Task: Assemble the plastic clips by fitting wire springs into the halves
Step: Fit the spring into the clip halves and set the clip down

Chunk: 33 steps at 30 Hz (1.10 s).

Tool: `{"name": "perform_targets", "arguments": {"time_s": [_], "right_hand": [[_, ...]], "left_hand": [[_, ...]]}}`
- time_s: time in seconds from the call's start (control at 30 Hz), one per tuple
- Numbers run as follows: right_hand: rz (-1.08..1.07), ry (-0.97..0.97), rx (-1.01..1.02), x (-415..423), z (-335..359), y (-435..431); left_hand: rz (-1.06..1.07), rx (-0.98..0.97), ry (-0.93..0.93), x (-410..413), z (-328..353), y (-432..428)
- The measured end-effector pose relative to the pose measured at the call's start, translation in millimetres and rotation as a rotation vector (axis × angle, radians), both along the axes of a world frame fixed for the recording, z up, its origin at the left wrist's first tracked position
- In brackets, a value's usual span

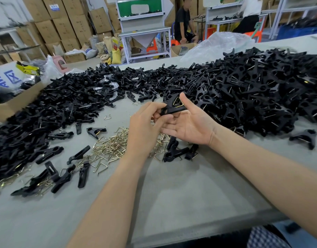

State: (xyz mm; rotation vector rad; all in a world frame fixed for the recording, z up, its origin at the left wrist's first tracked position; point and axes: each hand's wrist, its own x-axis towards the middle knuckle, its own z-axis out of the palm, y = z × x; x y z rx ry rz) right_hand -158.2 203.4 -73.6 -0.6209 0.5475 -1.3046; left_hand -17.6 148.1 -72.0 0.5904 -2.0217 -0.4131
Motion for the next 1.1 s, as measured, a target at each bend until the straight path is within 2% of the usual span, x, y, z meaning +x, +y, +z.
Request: {"name": "perform_targets", "arguments": {"time_s": [0.47,0.63,1.1], "right_hand": [[-0.028,0.05,-0.055,-3,3,4],[-0.073,0.195,-0.053,-5,9,2],[-0.093,0.204,-0.105,0,14,4]], "left_hand": [[-0.005,0.047,0.01,2,0,-2],[-0.03,0.094,0.003,2,0,-1],[-0.028,0.071,-0.015,5,2,-2]]}}
